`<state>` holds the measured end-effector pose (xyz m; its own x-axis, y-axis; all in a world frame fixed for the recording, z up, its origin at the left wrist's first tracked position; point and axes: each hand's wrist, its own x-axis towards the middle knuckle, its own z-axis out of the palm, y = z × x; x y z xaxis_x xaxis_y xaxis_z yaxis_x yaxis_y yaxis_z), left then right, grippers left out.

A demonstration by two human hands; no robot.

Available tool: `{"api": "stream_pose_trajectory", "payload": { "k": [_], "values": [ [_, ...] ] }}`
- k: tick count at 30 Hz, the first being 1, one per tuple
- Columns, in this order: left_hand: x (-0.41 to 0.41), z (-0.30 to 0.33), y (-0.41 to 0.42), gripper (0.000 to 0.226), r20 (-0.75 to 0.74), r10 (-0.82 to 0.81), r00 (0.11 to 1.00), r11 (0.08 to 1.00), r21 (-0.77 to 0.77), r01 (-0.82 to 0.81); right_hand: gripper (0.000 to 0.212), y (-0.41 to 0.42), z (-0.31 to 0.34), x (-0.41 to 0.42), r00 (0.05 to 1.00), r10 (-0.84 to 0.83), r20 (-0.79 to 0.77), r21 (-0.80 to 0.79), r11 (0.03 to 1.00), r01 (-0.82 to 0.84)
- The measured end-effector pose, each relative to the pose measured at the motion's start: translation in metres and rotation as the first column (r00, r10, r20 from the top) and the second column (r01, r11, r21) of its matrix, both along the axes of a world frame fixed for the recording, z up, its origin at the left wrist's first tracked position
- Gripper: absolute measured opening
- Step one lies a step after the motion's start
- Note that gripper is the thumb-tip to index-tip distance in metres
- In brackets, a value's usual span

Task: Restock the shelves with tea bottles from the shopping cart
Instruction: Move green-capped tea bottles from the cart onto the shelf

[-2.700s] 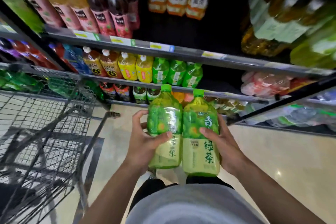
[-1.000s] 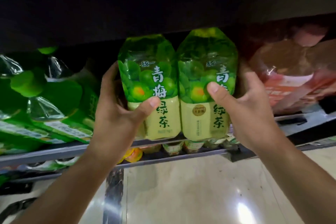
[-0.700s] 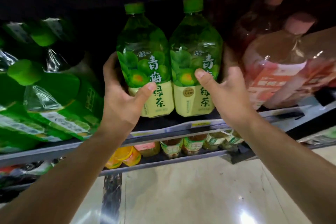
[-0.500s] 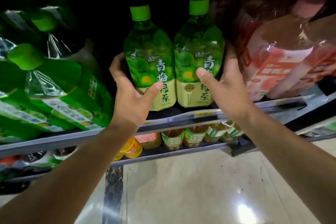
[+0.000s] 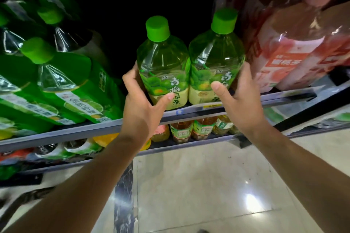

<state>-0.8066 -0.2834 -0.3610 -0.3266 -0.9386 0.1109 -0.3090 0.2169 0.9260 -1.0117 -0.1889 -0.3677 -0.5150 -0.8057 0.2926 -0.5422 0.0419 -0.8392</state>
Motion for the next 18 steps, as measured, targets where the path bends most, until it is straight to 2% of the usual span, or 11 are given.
{"api": "stream_pose_trajectory", "payload": {
  "k": [5, 8, 11, 14, 18],
  "values": [
    [-0.004, 0.006, 0.023, 0.085, -0.005, 0.118, 0.993, 0.991, -0.06, -0.119, 0.051, 0.011, -0.002, 0.016, 0.988, -0.116, -0.098, -0.005, 0.993, 0.116],
    [-0.003, 0.007, 0.031, 0.07, 0.002, 0.141, 0.99, 0.989, -0.05, -0.14, 0.045, 0.019, -0.005, 0.019, 0.977, -0.166, -0.137, 0.008, 0.986, 0.168],
    [0.001, 0.005, 0.03, 0.054, 0.025, 0.127, 0.992, 0.992, -0.006, -0.126, 0.05, 0.022, -0.006, 0.017, 0.977, -0.147, -0.155, 0.118, 0.979, 0.166],
    [0.007, 0.0, 0.019, 0.055, 0.058, 0.103, 0.993, 0.994, 0.023, -0.105, 0.046, 0.02, -0.007, 0.01, 0.982, -0.097, -0.163, 0.224, 0.966, 0.132],
    [0.013, -0.001, 0.011, 0.055, 0.083, 0.052, 0.995, 0.998, 0.04, -0.055, 0.044, 0.017, 0.0, 0.001, 0.988, -0.065, -0.138, 0.284, 0.953, 0.102]
  ]
}}
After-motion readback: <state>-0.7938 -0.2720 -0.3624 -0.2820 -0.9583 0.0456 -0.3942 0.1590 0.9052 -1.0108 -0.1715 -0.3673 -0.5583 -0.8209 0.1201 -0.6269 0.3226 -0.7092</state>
